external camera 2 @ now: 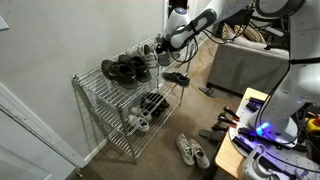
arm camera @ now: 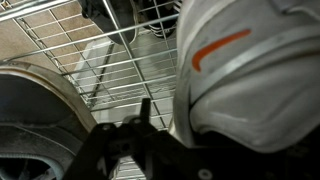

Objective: Move the white shoe from the second rack to the first rack

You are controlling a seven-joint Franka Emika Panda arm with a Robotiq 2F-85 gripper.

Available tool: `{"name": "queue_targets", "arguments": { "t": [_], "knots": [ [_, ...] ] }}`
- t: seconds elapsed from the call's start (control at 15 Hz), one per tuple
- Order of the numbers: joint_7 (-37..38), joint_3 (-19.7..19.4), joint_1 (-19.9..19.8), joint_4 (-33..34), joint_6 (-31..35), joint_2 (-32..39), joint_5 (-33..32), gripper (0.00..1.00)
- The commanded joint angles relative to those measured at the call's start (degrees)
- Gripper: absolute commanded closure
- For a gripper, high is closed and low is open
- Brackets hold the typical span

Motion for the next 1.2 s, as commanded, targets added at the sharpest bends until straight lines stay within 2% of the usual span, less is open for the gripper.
{"name": "queue_targets", "arguments": {
  "t": [0.0,0.2,0.4,0.67,0.8,1.13],
  "knots": [
    [0.8,-2.2,2.7,-4.2,0.7,-2.9,-1.4,0.00],
    [1.7,-4.1,4.9,-7.3,1.3,-5.8,-2.8,0.00],
    [4.4,-7.0,8.6,-13.8,4.7,-11.7,-7.4,0.00],
    [14.1,-14.7,16.4,-21.3,8.3,-18.9,-19.4,0.00],
    [18.8,-17.3,18.9,-23.1,8.8,-21.1,-25.3,0.00],
    [25.8,-19.8,20.8,-26.2,9.9,-23.4,-35.3,0.00]
  ]
}}
